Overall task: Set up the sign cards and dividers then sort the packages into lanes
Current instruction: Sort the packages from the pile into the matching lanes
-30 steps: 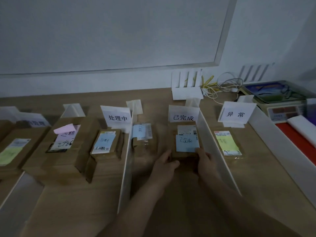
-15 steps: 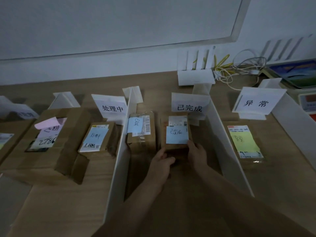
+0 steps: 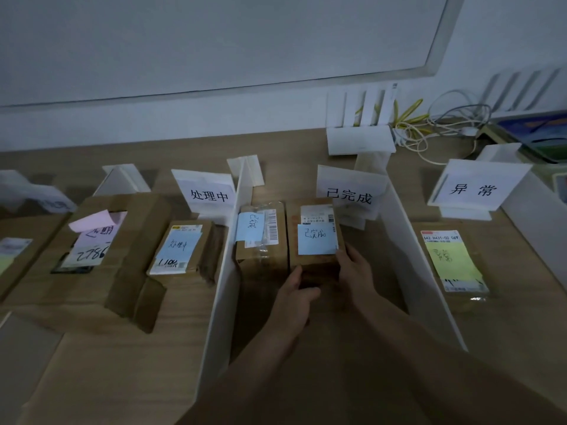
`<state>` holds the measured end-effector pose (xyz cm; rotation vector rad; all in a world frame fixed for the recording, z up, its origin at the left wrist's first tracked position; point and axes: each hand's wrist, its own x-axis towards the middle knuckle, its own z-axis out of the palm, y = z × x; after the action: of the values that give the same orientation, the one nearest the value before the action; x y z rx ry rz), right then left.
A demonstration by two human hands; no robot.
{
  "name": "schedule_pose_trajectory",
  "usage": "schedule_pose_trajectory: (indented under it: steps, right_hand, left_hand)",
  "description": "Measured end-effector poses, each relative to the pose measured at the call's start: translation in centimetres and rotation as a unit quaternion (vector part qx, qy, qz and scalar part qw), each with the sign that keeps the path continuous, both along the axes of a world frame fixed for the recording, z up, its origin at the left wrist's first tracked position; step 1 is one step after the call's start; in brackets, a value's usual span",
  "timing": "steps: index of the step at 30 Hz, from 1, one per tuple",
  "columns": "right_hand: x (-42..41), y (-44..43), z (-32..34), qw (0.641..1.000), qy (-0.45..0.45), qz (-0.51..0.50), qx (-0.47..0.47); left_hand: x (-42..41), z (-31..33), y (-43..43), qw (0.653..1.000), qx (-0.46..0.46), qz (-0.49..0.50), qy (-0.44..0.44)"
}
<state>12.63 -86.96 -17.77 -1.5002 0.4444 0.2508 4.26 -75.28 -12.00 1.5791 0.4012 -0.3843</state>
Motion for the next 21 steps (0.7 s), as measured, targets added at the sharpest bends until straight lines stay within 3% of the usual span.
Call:
schedule_pose_trajectory:
  steps: [21]
  right_hand:
    - [-2.3,0.0,1.6,0.995,0.018,-0.036,-0.092]
  left_hand:
    - [-2.0,1.1,1.1,1.0,-0.027,0.01,0.009]
